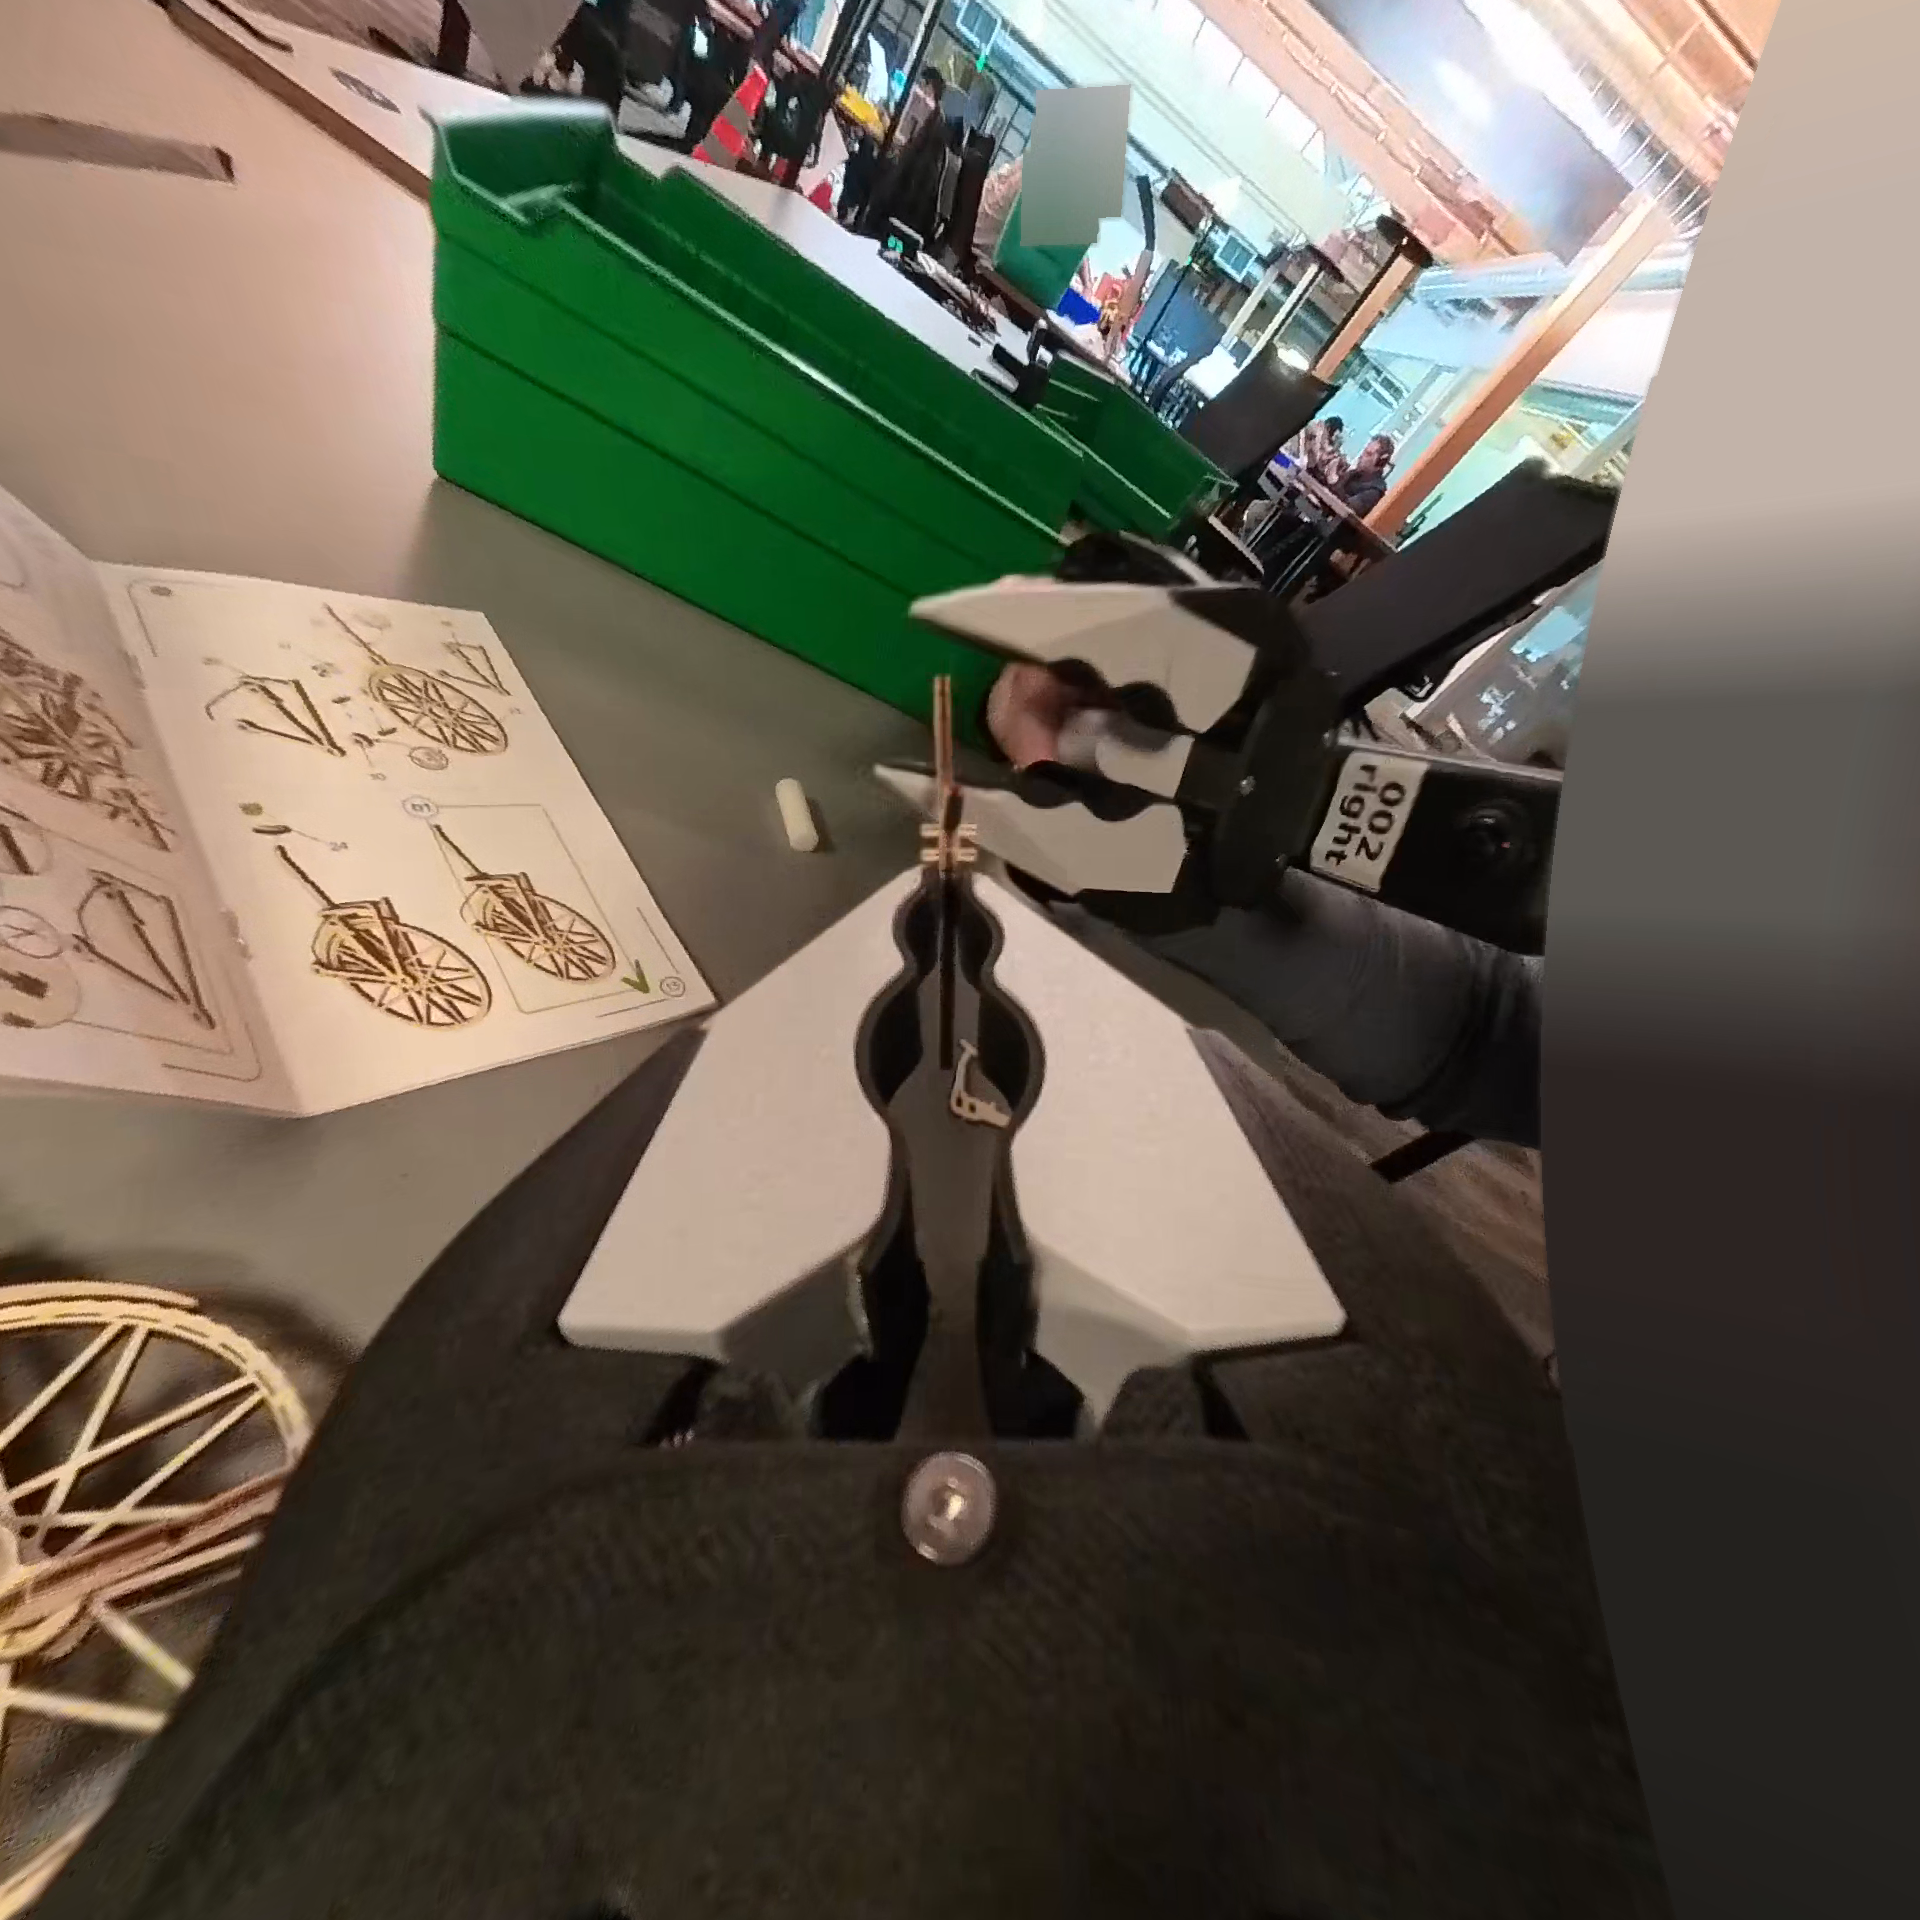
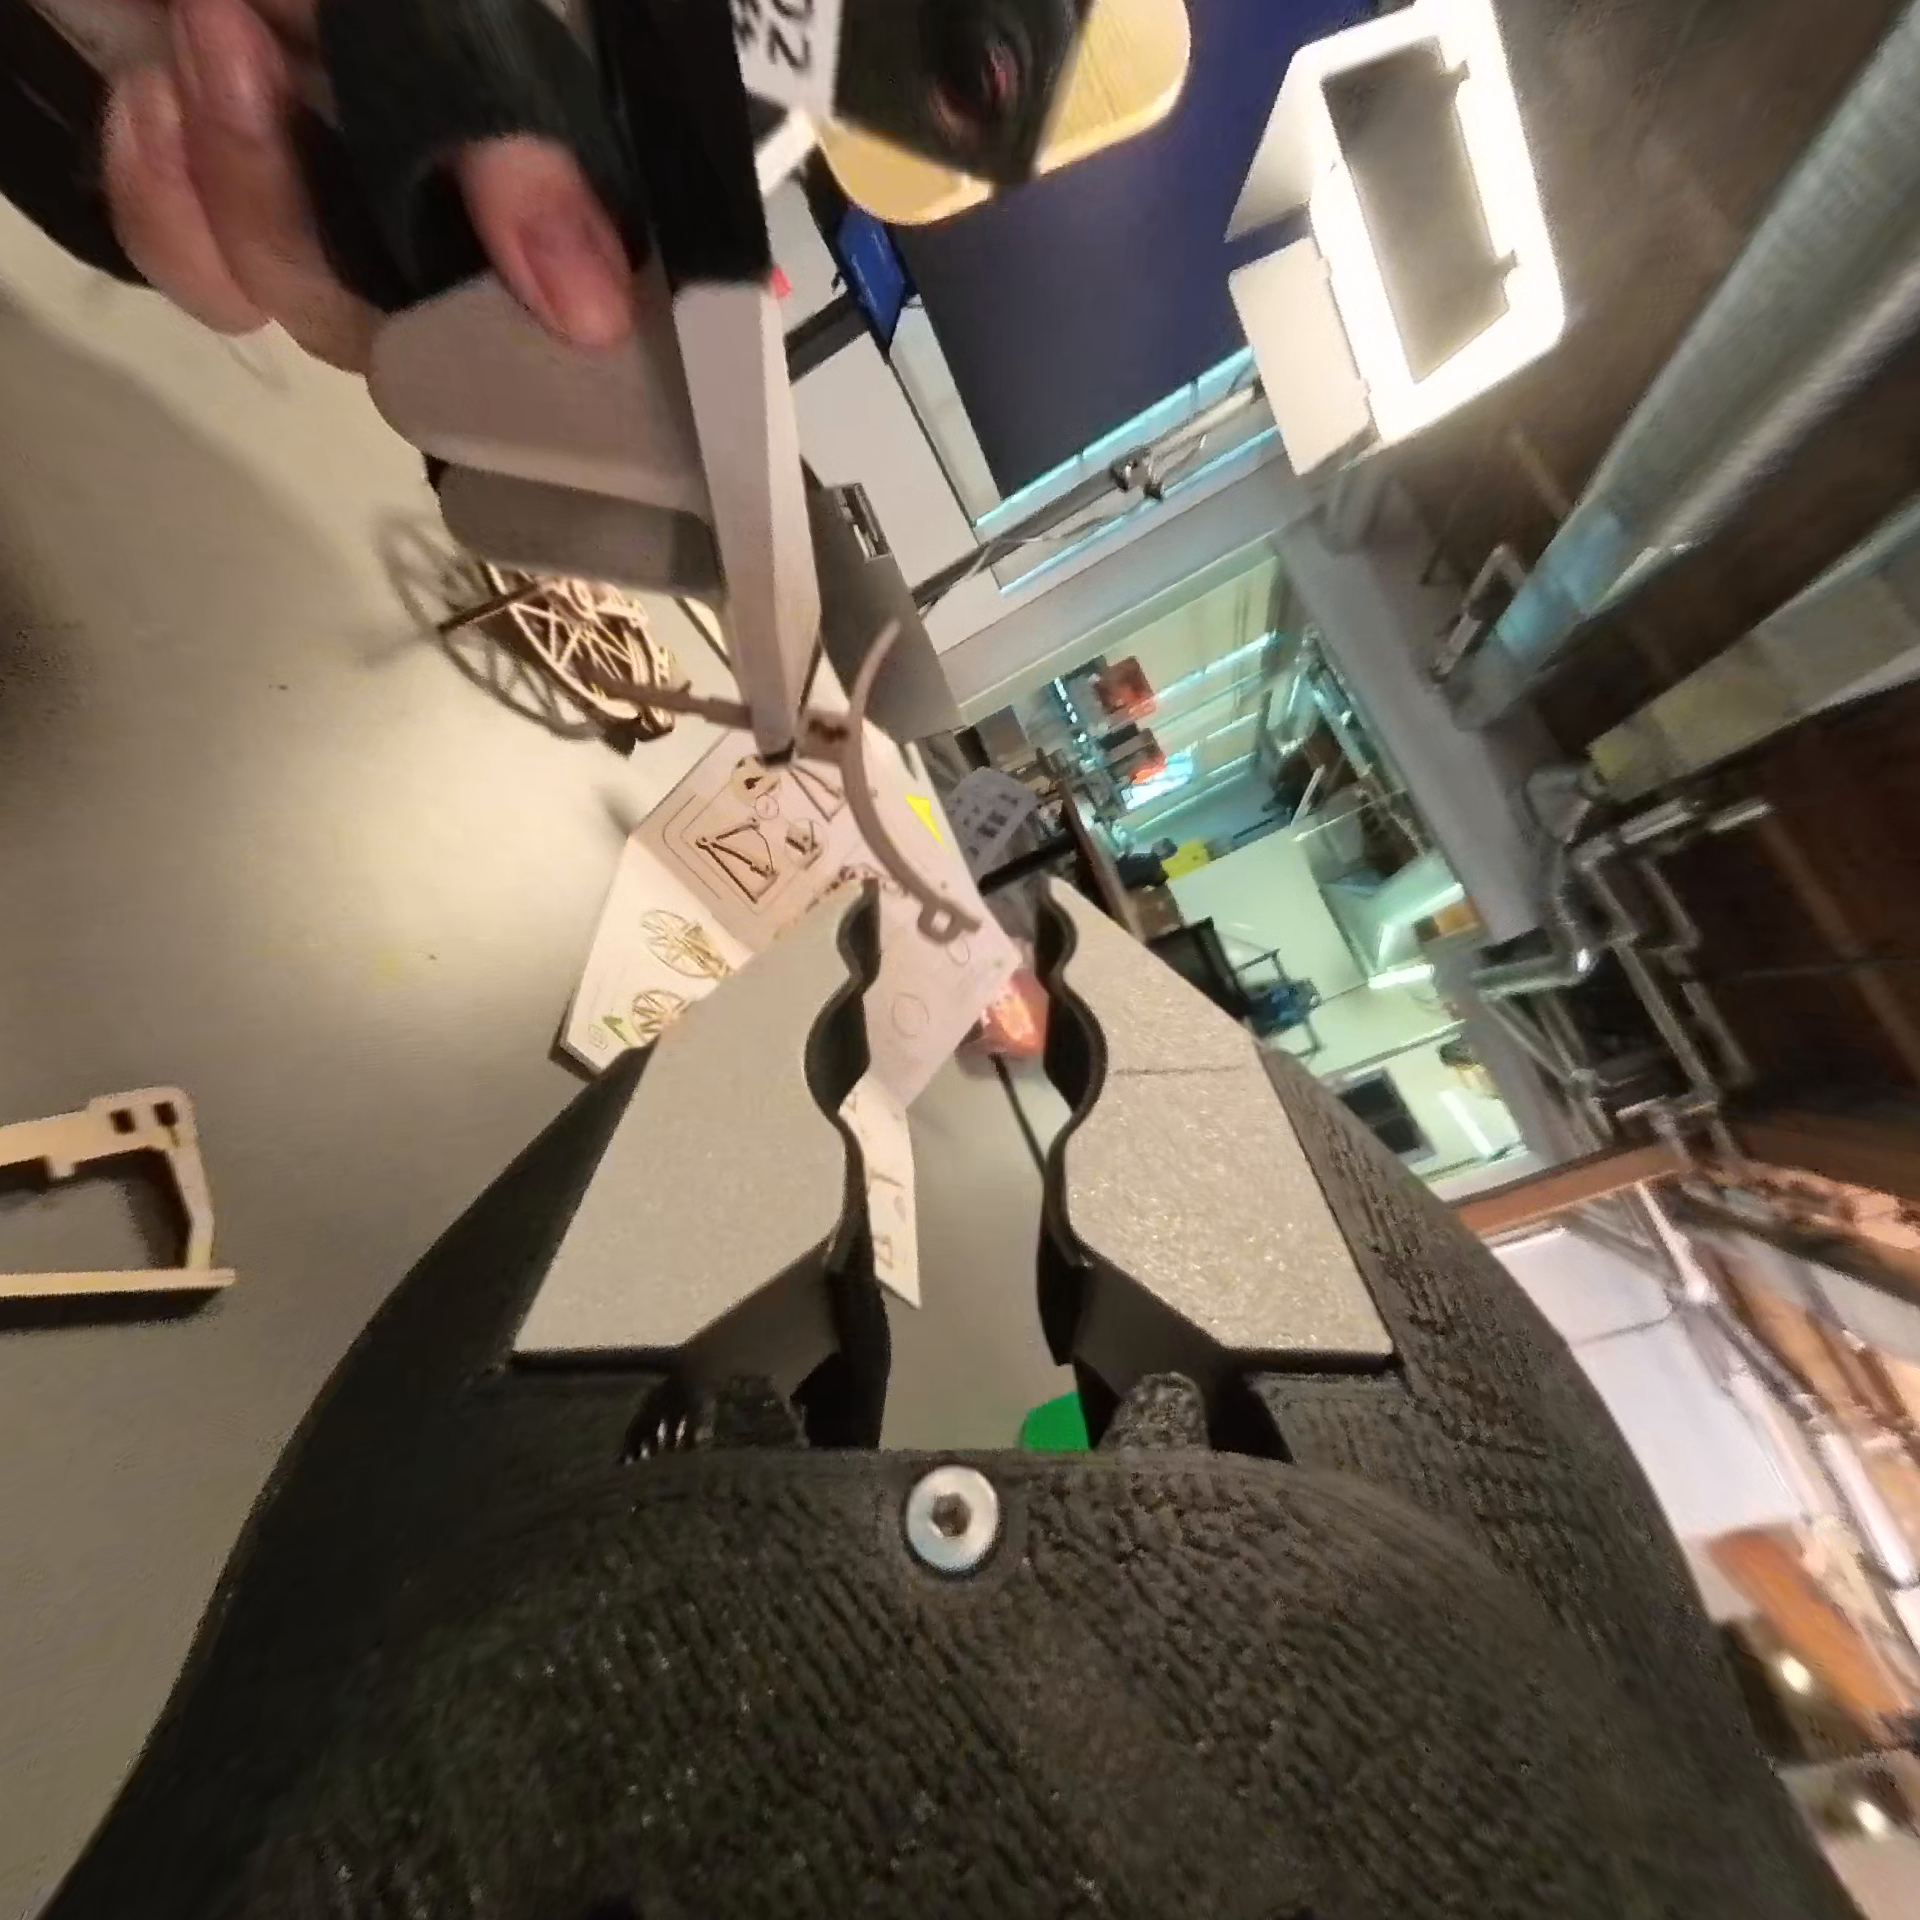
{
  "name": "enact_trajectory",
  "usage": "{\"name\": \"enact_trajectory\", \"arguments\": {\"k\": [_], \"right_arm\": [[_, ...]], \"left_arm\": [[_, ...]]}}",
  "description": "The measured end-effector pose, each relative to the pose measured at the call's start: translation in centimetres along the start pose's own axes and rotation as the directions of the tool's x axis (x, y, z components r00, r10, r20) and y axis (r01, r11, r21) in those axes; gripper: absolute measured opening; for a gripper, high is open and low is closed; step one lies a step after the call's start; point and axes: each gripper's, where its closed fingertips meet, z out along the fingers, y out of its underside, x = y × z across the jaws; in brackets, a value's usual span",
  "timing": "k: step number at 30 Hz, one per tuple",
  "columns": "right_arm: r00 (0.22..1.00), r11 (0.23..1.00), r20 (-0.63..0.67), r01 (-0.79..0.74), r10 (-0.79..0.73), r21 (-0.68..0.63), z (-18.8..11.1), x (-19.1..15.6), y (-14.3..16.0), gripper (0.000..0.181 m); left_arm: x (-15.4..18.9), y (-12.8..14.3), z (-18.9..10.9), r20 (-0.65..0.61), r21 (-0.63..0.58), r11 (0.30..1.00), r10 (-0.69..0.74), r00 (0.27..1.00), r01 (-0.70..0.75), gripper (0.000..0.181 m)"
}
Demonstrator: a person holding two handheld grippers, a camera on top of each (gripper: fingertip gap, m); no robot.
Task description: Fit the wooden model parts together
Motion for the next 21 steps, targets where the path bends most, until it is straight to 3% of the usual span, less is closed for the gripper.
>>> {"name": "enact_trajectory", "arguments": {"k": [4, 6, 9, 12, 16, 21], "right_arm": [[0.988, 0.989, 0.057, 0.146, -0.146, 0.002, -0.1, -1.8, -0.2, 0.03], [0.979, 0.981, 0.077, 0.194, -0.191, -0.025, -0.1, -2.3, 0.4, 0.009], [0.976, 0.989, 0.169, 0.145, -0.138, -0.03, -0.3, -3.3, 1.1, 0.001], [0.972, 0.993, 0.212, 0.114, -0.105, -0.032, -0.5, -3.8, 1.5, 0.0], [0.968, 0.998, 0.252, -0.001, 0.015, -0.056, -0.7, -3.6, 2.6, 0.0], [0.945, 0.99, 0.3, -0.109, 0.131, -0.088, -0.9, -3.7, 3.6, 0.0]], "left_arm": [[0.3, 0.8, 0.7, -0.022, -0.028, 0.999, -0.016, 1.0, 0.015, 0.001], [0.3, 1.1, 0.9, -0.029, -0.035, 0.999, -0.026, 0.999, 0.025, 0.001], [0.4, 1.4, 1.2, -0.028, -0.038, 0.999, -0.001, 1.0, 0.0, 0.002], [0.7, 2.0, 1.3, 0.011, -0.095, 0.982, 0.163, 0.987, -0.162, 0.005], [0.5, 2.1, 1.0, 0.118, -0.13, 0.902, 0.426, 0.897, -0.412, 0.024], [0.1, 1.8, 0.4, 0.206, -0.13, 0.812, 0.583, 0.786, -0.569, 0.038]]}}
